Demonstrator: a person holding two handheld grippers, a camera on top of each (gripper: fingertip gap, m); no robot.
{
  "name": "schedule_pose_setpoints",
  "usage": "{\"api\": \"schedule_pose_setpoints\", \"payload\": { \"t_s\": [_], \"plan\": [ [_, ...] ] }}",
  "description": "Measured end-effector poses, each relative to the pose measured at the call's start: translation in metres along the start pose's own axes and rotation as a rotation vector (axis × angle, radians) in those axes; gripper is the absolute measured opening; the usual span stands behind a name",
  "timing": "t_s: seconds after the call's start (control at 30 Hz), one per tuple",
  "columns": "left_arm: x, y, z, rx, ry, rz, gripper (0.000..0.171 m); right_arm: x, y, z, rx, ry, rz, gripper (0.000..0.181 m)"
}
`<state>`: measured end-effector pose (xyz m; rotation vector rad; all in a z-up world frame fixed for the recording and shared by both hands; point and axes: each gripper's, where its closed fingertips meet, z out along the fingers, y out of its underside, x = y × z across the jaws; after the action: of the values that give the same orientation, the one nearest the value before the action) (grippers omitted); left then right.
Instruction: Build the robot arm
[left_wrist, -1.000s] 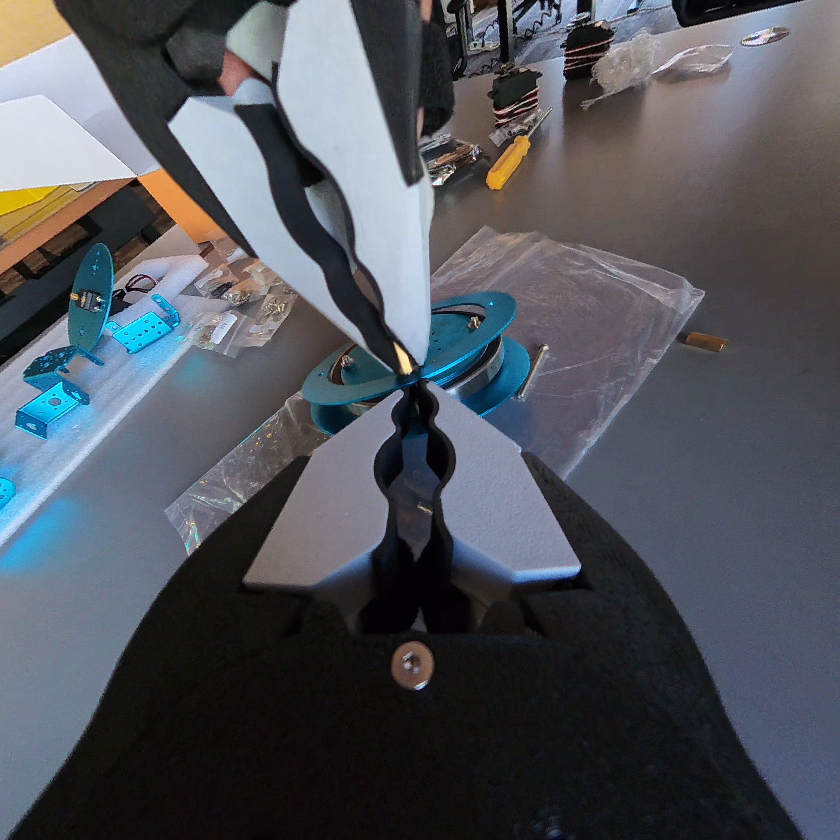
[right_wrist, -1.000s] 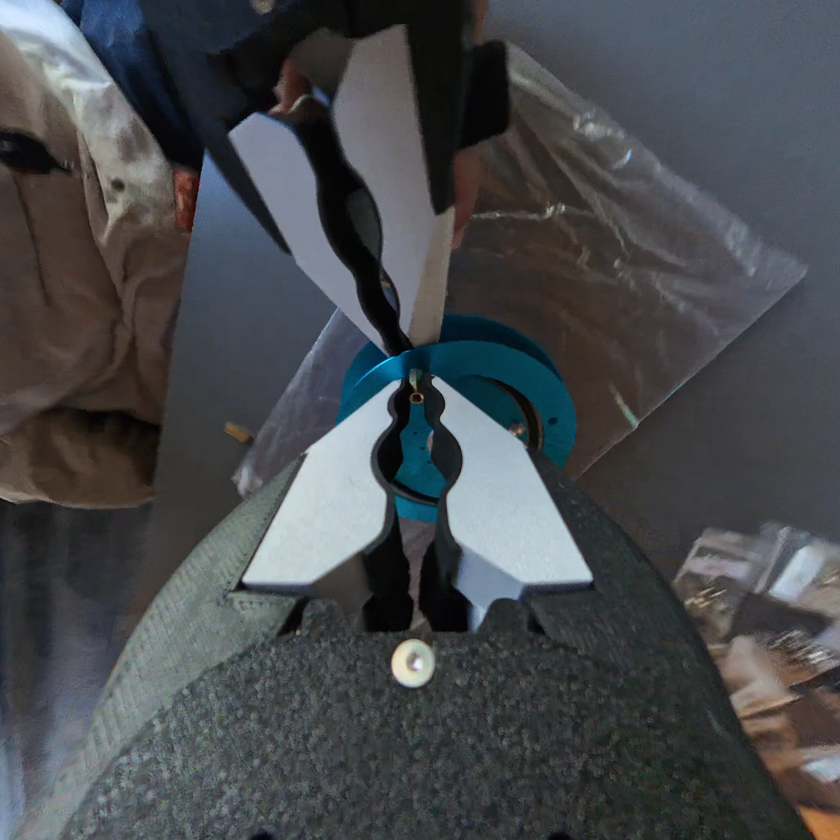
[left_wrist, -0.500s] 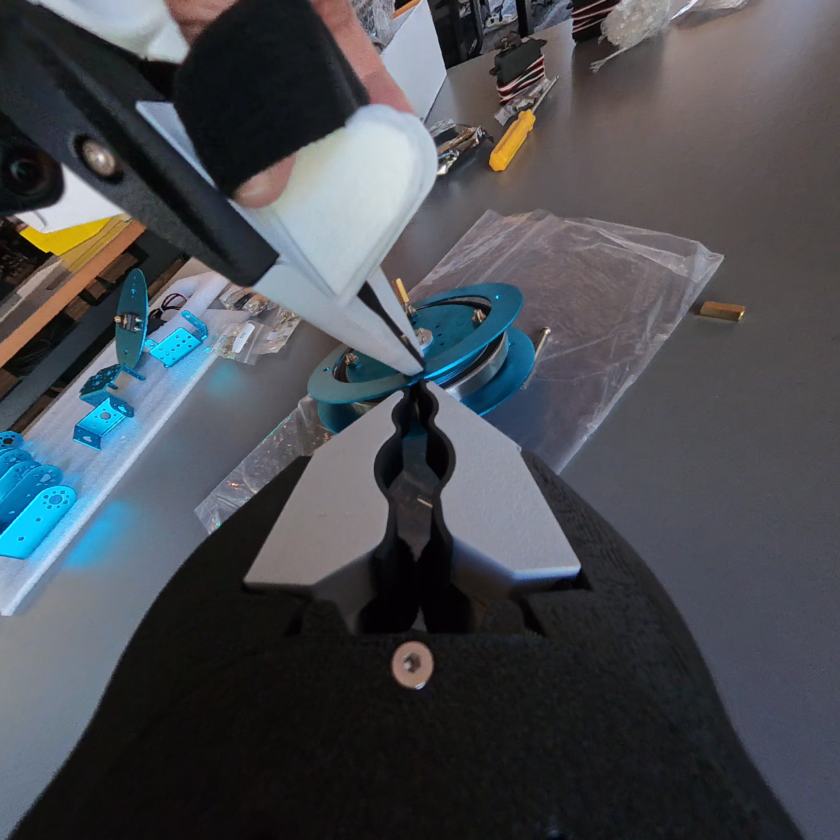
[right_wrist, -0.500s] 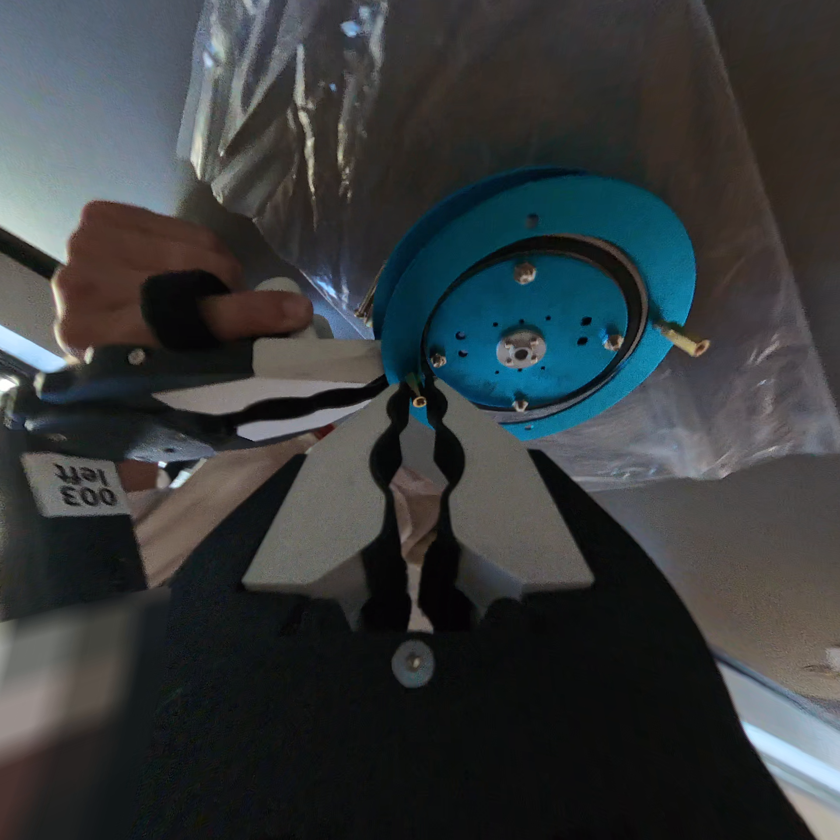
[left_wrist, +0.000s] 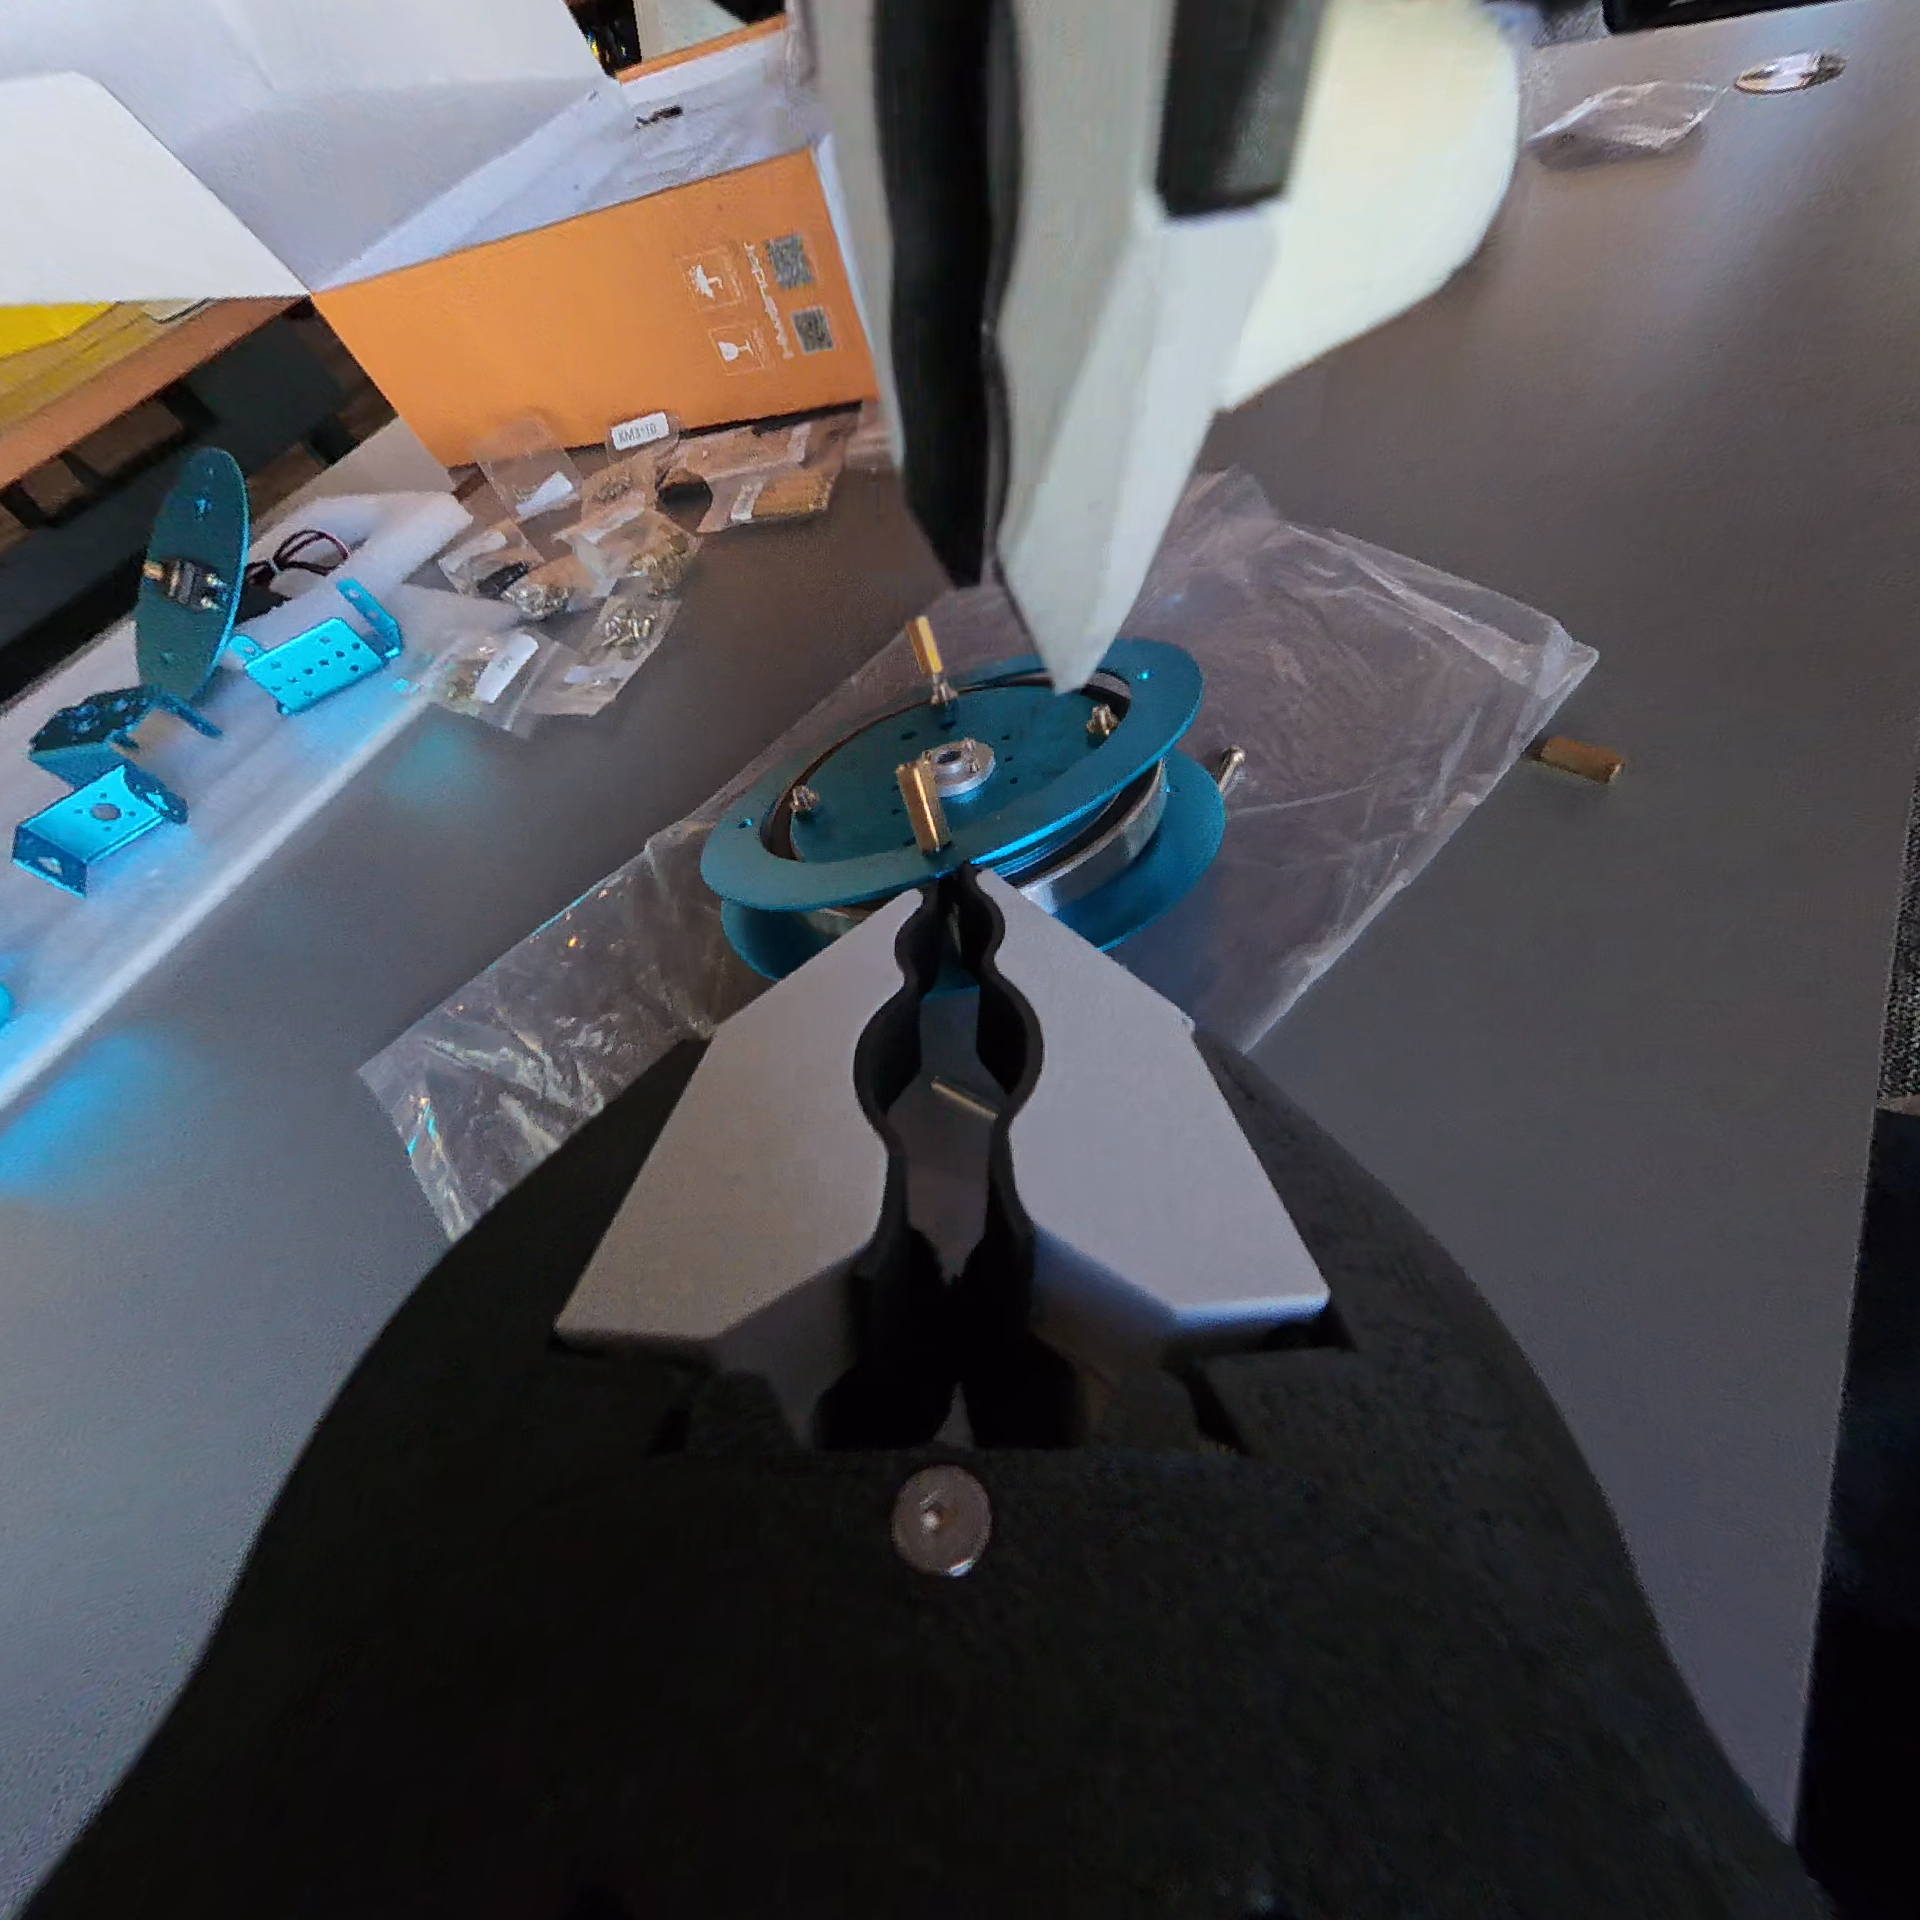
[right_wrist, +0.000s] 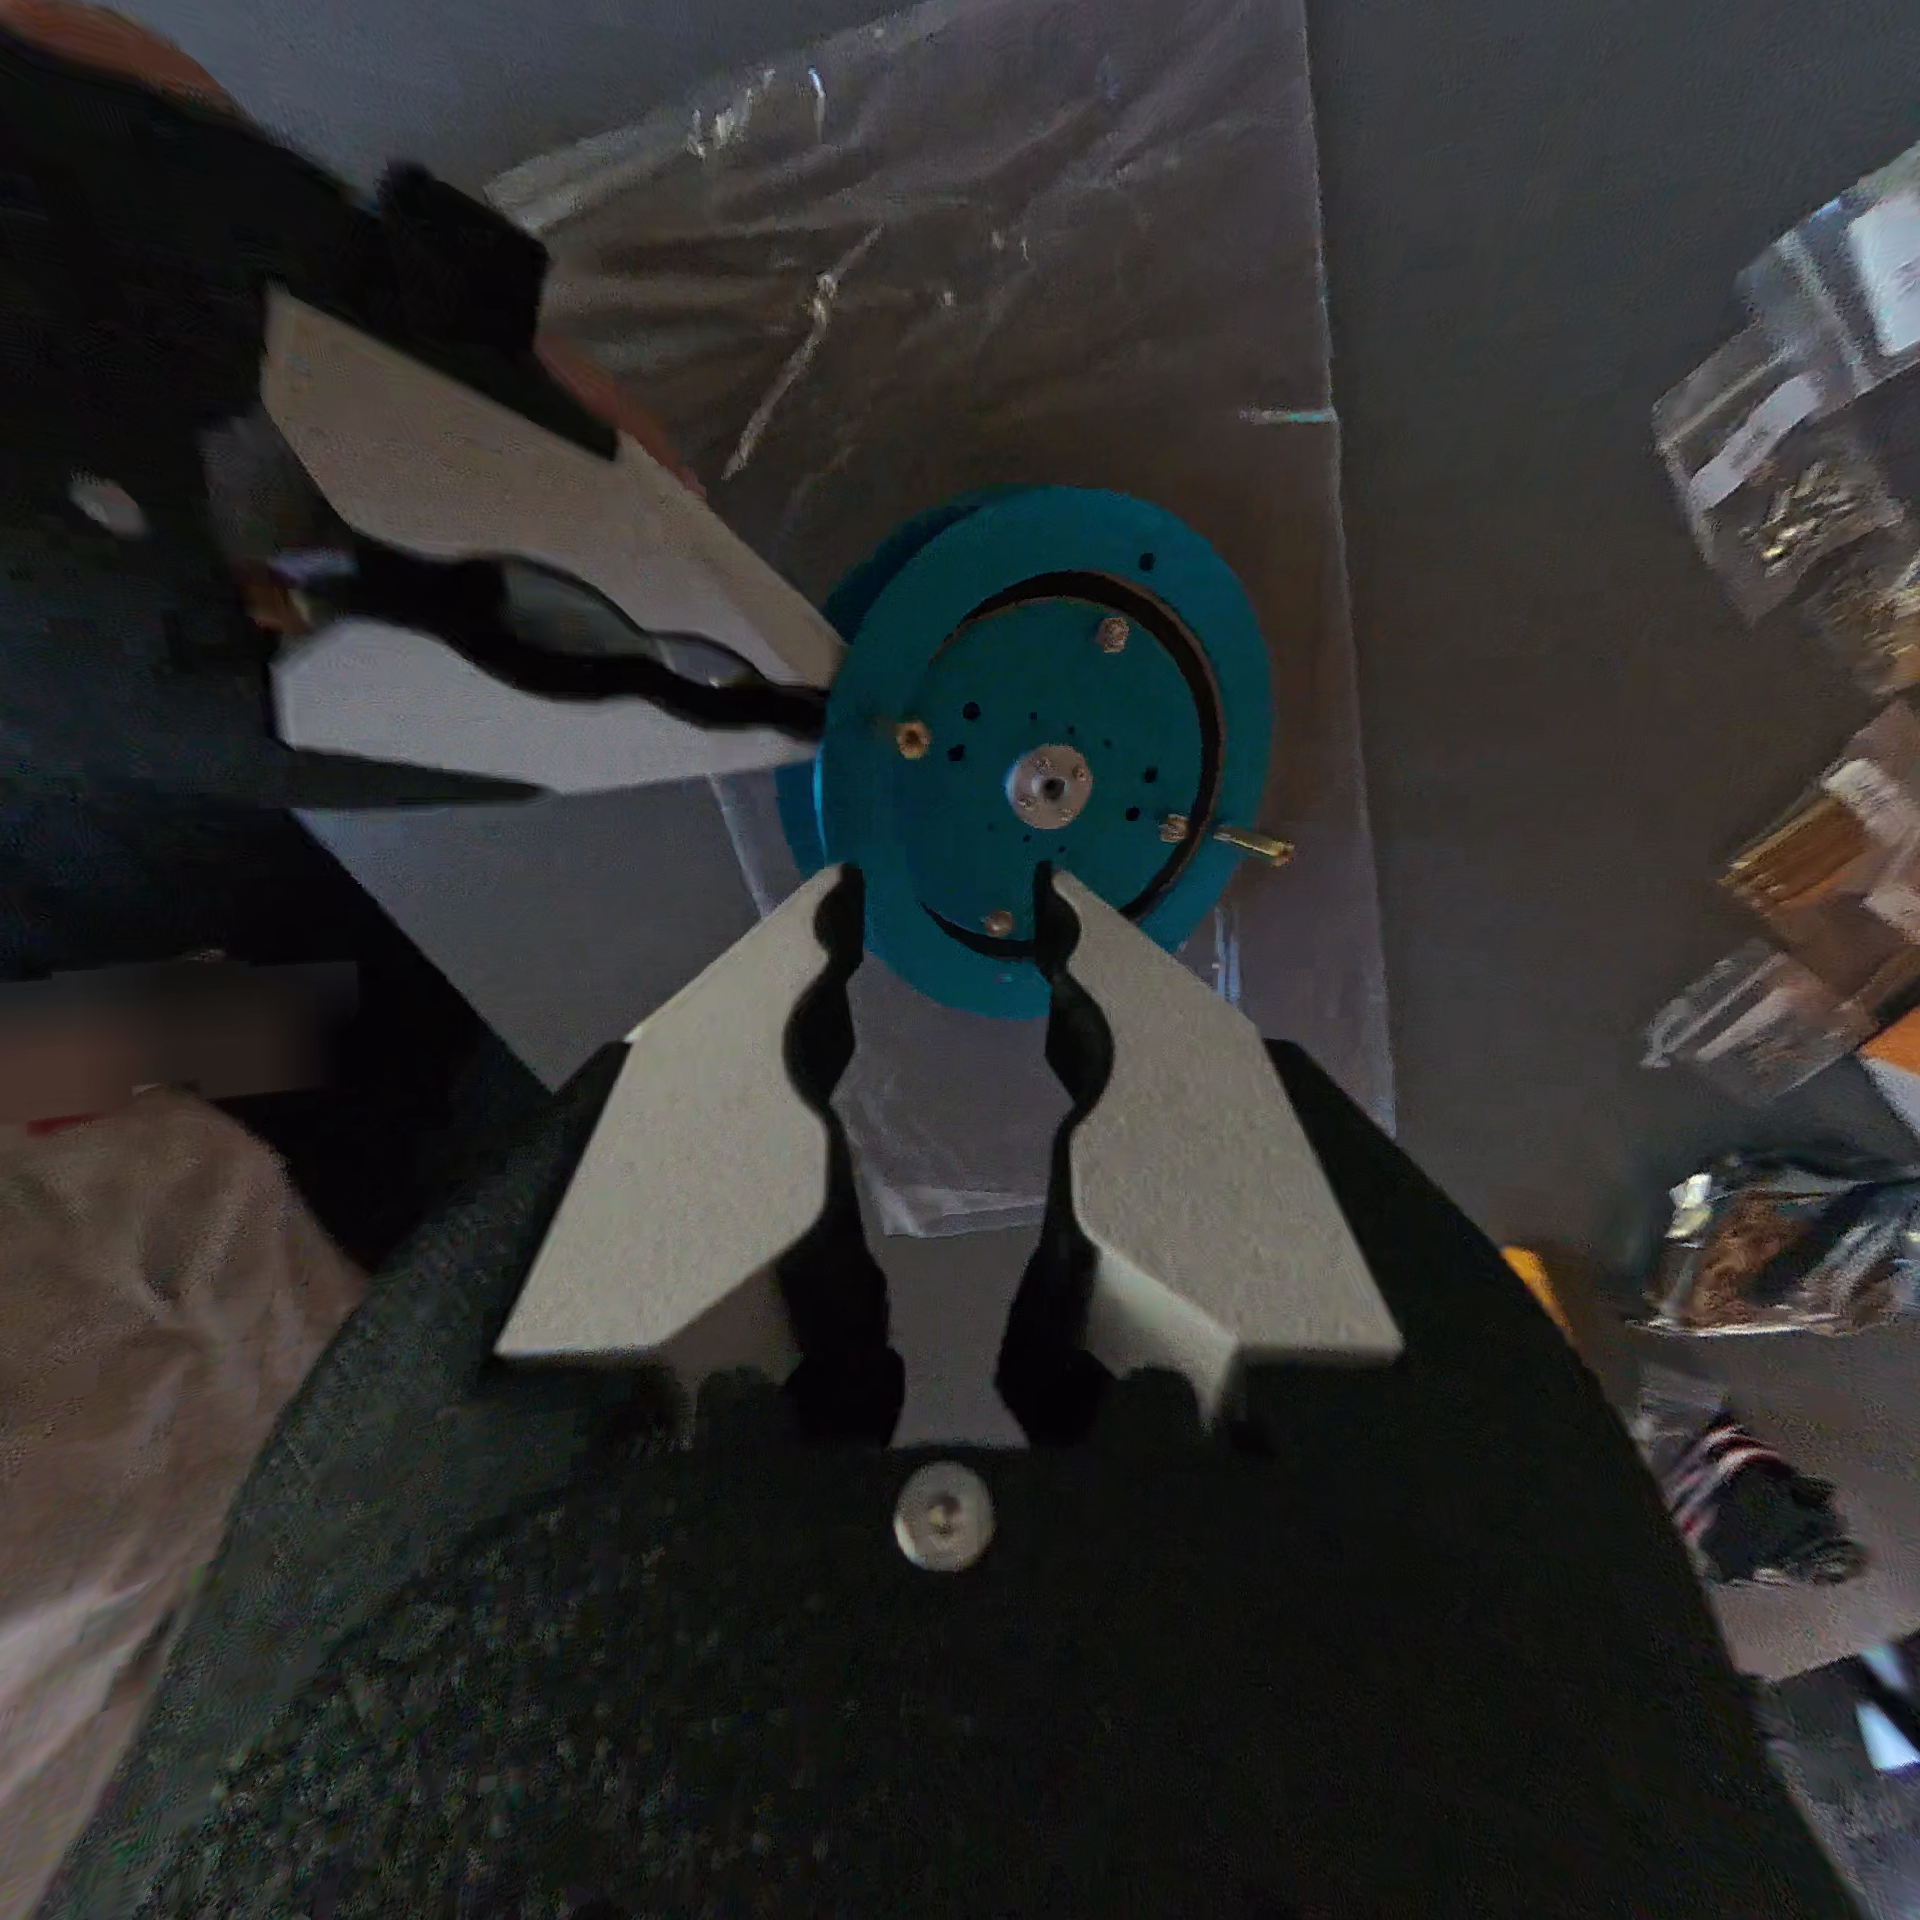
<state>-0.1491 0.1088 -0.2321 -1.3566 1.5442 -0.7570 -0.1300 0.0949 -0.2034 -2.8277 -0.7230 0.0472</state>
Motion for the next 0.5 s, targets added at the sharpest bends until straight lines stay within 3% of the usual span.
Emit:
{"api": "schedule_pose_setpoints", "payload": {
  "t_s": [0.13, 0.23, 0.33, 0.5],
  "plan": [
    [0.004, 0.004, -0.014, -0.026, 0.0, -0.011, 0.003, 0.021, 0.016, 0.009, 0.179, 0.219, -0.1, 0.021],
    [0.007, 0.007, -0.026, -0.042, -0.007, -0.011, 0.002, 0.004, 0.027, 0.026, 0.281, 0.075, -0.05, 0.032],
    [0.01, 0.01, -0.033, -0.054, -0.007, -0.006, 0.003, -0.004, 0.032, 0.031, 0.411, -0.109, 0.054, 0.032],
    [0.008, 0.015, -0.042, -0.086, -0.013, -0.024, 0.003, 0.014, 0.029, 0.027, 0.56, -0.347, 0.205, 0.038]
  ]
}}
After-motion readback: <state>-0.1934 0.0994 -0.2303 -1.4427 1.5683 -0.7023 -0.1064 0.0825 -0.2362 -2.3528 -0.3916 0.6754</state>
